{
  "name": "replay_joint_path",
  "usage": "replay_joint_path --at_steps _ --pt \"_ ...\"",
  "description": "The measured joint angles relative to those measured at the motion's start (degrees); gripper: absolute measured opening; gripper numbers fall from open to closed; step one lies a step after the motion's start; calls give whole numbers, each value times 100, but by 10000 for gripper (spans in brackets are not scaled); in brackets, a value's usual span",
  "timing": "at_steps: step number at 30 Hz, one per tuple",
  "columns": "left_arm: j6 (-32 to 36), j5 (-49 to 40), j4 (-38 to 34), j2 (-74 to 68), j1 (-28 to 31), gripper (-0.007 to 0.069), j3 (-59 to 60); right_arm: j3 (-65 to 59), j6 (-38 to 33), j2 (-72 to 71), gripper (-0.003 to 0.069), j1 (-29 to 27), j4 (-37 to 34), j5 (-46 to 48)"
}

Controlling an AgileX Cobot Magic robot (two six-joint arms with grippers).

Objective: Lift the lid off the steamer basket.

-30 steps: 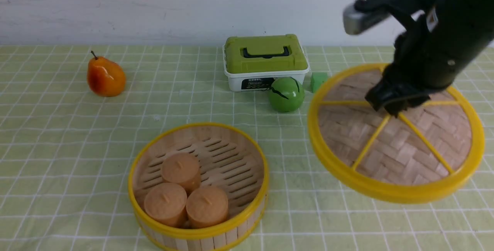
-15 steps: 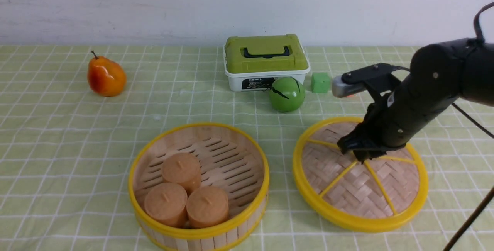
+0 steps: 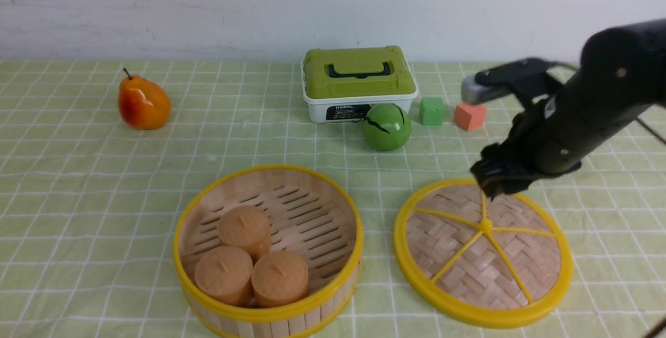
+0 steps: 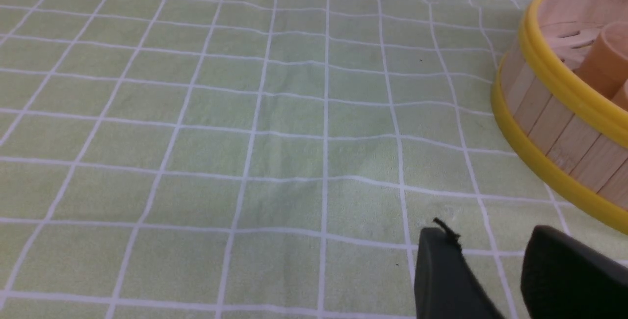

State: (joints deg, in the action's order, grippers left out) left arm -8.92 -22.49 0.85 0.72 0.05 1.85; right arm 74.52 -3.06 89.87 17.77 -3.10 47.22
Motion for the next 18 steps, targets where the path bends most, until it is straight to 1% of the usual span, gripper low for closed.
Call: replay_joint_path --at_steps 1,3,6,7,8,11,12,13,14,15,16,17,18 --pt "0 0 0 0 0 239 0 0 0 -69 414 0 0 9" --pt "0 0 0 0 0 239 0 -11 0 -832 399 0 55 125" --pt "0 0 0 0 0 239 0 -280 0 -1843 344 0 73 151" --pt "0 0 0 0 0 239 0 -353 0 -1976 333 0 73 146" --pt "0 0 0 0 0 239 0 -705 0 -2508 280 0 73 125" --pt "0 0 0 0 0 239 0 -1464 0 -3367 178 0 73 5" --pt "0 0 0 0 0 239 0 -1795 0 -3833 119 0 73 -47" --pt "0 0 0 0 0 239 0 -2004 0 -4029 94 0 73 -98" --pt "0 0 0 0 0 239 0 -2289 9 -4473 38 0 73 -155" --pt "0 0 0 0 0 239 0 -2333 16 -4534 31 0 73 -177" --pt "0 0 0 0 0 239 0 -2610 83 -4935 -1 0 73 -231" --pt "0 0 0 0 0 239 0 -2678 109 -5044 -7 0 73 -249" --pt "0 0 0 0 0 239 0 -2954 266 -5496 -20 0 151 -337"
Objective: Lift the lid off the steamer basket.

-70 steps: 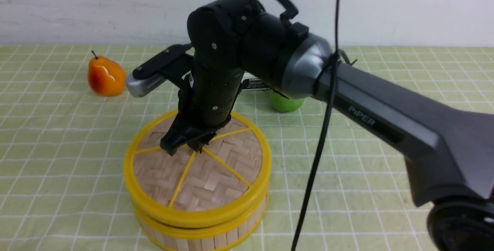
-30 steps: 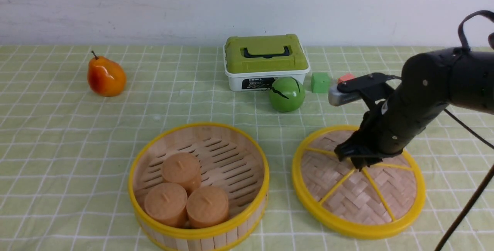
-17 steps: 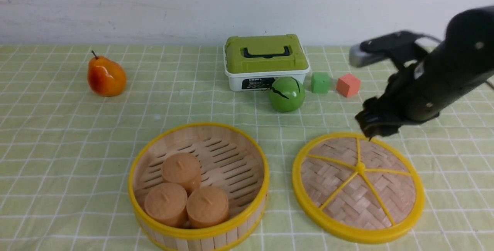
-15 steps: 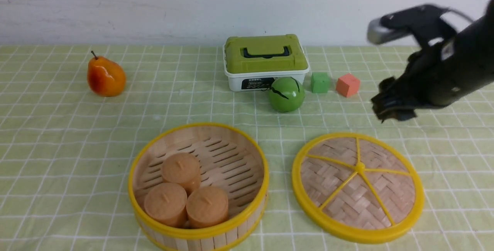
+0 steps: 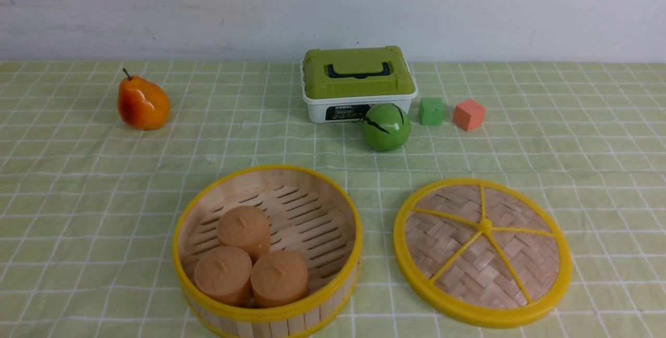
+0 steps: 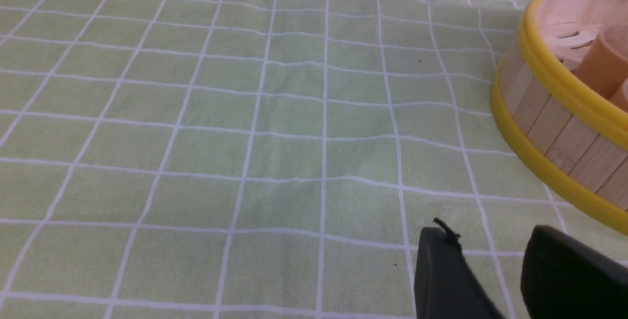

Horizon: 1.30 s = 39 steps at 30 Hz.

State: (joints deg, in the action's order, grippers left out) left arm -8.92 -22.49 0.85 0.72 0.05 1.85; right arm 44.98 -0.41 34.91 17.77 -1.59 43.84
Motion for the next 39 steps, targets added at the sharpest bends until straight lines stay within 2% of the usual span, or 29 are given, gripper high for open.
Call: replay_joint_path --at_steps 8,20,24,26,28,29,30,31,32,33,35,39 --pt "0 0 0 0 0 239 0 -393 292 -611 -22 0 659 -130" --pt "0 0 0 0 0 239 0 -430 292 -631 -16 0 740 -66" --pt "0 0 0 0 0 239 0 -541 41 -644 -13 0 732 -141" --pt "0 0 0 0 0 239 0 -804 -170 -710 -10 0 653 -463" --pt "0 0 0 0 0 239 0 -1467 -334 -993 -8 0 435 -1414" --pt "0 0 0 0 0 239 0 -1592 -334 -1026 -8 0 404 -1495" --pt "0 0 0 0 0 239 0 -2130 -352 -1326 -7 -31 277 -2140" --pt "0 0 0 0 0 239 0 -2130 -359 -1369 -7 -40 277 -2215" --pt "0 0 0 0 0 239 0 -2792 -359 -1785 -7 -189 190 -2840" --pt "0 0 0 0 0 239 0 -2854 -359 -1881 -7 -213 159 -2903" --pt "0 0 0 0 0 239 0 -3592 -311 -2485 -3 -666 159 -3484" --pt "0 0 0 0 0 239 0 -4138 -14 -3034 1 -1246 159 -3664"
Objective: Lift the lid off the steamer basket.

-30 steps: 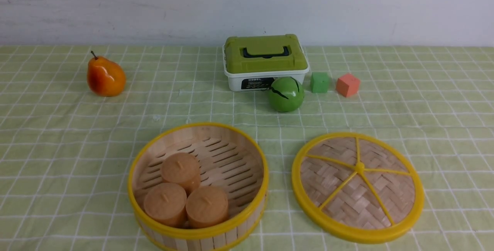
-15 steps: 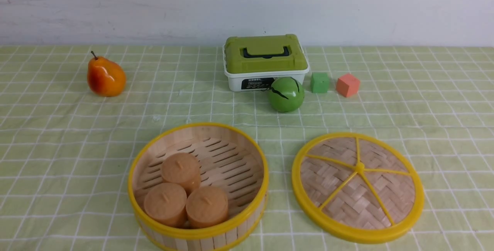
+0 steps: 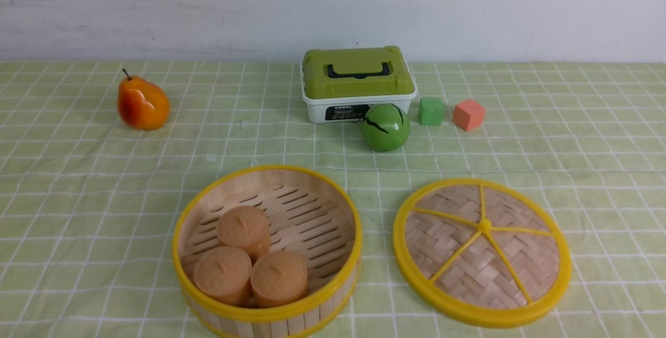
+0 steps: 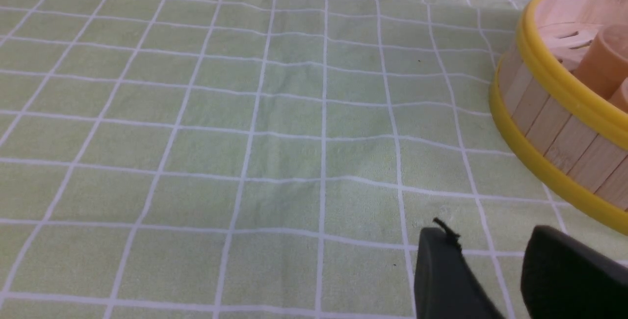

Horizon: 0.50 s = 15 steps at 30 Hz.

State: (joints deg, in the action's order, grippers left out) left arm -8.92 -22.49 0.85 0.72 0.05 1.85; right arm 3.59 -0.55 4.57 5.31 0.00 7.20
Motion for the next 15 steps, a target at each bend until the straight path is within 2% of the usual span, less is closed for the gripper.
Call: replay_joint_path --at_steps 2,4,10,15 --pt "0 0 0 0 0 239 0 -430 417 -384 3 -466 0 -15" --pt "0 0 0 0 0 239 0 -496 561 -476 5 -640 0 121" --pt "0 0 0 0 0 239 0 -507 605 -516 12 -748 0 1265" --pt "0 0 0 0 0 239 0 -465 605 -516 18 -748 -183 1479"
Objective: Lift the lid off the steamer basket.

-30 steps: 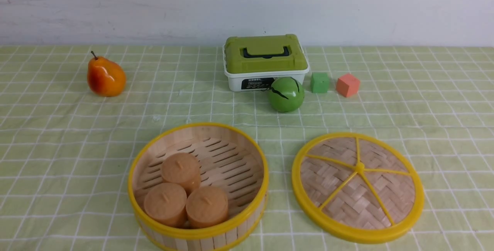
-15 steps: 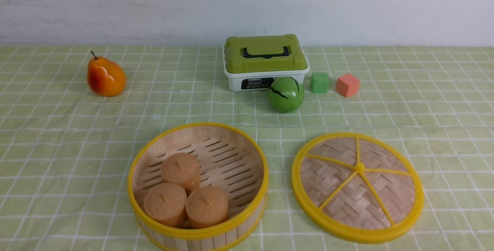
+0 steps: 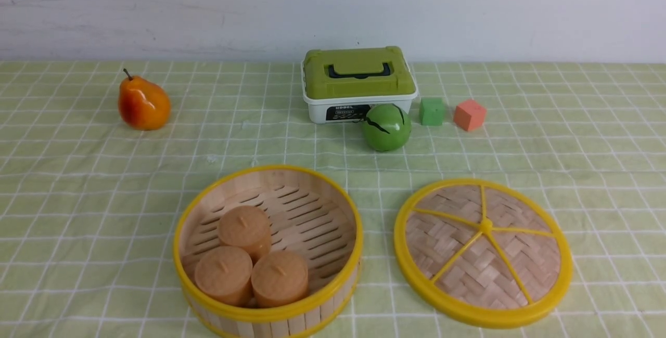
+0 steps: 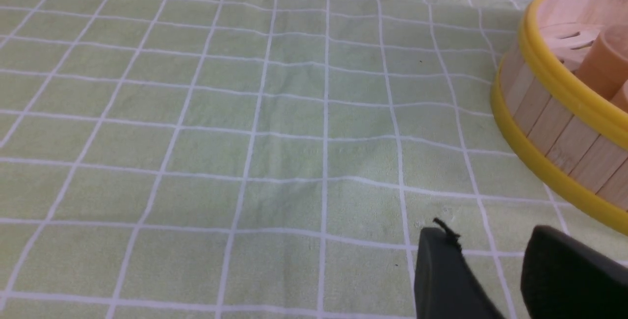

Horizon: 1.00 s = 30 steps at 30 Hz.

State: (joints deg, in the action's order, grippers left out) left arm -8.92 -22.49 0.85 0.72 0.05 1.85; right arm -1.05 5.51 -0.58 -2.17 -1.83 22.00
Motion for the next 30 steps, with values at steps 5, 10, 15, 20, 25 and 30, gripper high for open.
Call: replay_joint_path --at_steps 5,10,15,20,25,30 --pt "0 0 0 0 0 239 0 7 0 0 24 0 -13 26" --pt "0 0 0 0 0 239 0 7 0 0 29 0 -13 28" --pt "0 0 0 0 0 239 0 7 0 0 34 0 -13 28" --pt "0 0 0 0 0 239 0 7 0 0 39 0 -13 28" --pt "0 0 0 0 0 239 0 7 0 0 45 0 -13 28" --pt "0 0 0 0 0 239 0 7 0 0 46 0 -13 33"
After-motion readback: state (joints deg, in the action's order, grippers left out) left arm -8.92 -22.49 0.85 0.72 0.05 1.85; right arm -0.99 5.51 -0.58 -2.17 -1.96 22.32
